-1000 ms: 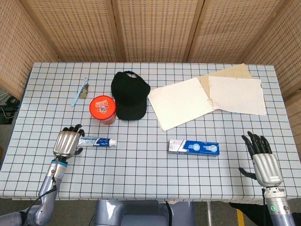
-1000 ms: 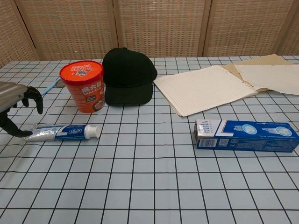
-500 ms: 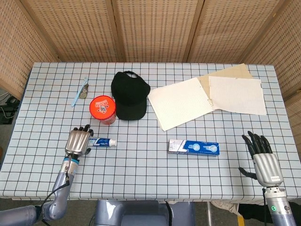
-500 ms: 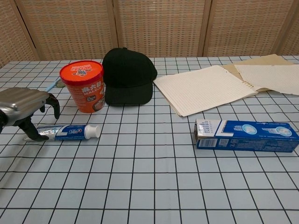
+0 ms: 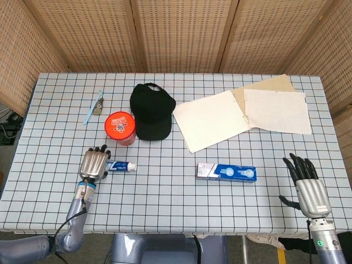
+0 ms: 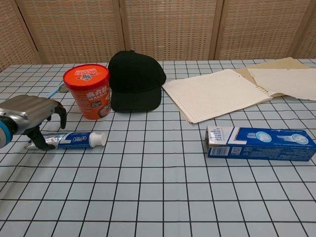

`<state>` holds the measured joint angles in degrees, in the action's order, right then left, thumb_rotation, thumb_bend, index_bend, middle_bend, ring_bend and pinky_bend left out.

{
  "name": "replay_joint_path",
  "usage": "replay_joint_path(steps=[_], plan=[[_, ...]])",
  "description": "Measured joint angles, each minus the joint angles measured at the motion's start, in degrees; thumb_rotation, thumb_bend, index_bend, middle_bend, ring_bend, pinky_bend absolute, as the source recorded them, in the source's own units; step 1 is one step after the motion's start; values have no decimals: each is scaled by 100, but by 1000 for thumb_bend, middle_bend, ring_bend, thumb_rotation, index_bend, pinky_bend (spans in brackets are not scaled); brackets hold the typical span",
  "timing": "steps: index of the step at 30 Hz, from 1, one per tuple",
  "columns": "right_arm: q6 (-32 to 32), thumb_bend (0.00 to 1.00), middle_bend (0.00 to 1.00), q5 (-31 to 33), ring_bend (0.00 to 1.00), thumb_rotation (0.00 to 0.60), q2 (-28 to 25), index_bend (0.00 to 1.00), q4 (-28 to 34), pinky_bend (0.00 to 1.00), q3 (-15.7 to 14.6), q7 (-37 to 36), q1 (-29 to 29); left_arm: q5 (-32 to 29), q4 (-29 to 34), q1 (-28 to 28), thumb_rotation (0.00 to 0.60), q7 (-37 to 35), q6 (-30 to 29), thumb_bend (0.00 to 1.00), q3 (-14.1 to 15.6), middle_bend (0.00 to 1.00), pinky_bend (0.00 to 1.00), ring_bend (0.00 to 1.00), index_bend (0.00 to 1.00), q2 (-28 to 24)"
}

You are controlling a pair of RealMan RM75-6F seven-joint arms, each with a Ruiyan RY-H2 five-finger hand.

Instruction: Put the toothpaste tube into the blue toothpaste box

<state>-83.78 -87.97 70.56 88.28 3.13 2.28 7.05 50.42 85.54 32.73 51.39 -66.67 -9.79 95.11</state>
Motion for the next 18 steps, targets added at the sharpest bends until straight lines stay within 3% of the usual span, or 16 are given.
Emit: replay_joint_path(steps=[18], plan=[[19, 187, 0, 13, 0, 600, 20, 49, -19, 0, -2, 19, 7, -242, -487, 159, 600, -123, 115, 228, 147, 219, 338, 299, 429, 170]])
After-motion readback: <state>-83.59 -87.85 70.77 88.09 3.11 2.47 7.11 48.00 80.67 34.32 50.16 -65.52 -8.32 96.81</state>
